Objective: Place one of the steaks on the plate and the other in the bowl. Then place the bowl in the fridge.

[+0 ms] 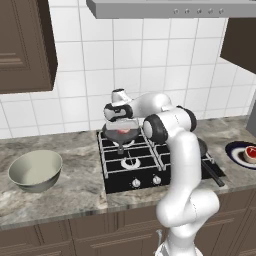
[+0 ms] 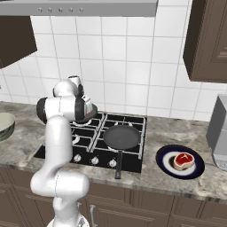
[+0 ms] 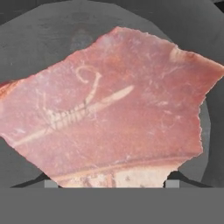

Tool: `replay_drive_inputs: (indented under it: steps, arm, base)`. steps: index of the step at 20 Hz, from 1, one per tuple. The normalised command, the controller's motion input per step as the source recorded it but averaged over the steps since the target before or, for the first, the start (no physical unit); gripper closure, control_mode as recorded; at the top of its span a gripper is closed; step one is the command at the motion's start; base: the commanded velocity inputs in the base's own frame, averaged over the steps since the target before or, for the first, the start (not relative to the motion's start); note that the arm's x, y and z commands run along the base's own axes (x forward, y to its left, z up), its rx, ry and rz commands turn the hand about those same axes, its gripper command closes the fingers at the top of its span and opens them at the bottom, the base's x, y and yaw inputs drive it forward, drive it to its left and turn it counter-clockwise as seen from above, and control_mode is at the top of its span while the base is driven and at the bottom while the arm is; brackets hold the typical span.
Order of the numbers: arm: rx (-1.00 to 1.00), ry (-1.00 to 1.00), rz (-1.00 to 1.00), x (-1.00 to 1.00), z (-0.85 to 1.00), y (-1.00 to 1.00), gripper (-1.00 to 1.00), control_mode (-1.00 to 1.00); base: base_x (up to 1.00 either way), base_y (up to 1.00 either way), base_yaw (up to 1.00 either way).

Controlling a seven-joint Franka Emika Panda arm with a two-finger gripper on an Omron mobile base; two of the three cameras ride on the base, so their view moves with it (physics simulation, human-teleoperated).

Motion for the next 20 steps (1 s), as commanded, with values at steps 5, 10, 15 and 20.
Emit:
replay_drive_inputs:
  steps: [5,10,15,20]
  arm:
    - [0.0,0.0,0.0,0.0,-0.01,0.0,1.0,-1.0]
    - [0.0,-0.05,0.0,-0.26,0.06,0.0,1.0,-1.0]
    - [0.0,-0.05,0.0,-0.55,0.47,0.0,1.0,-1.0]
    - [0.0,0.0,0.0,-0.76,0.61,-0.09,1.0,-1.0]
  base:
    - [0.0,0.0,0.0]
    - [0.0,0.0,0.0]
    - [0.0,0.0,0.0]
    - [0.0,0.0,0.0]
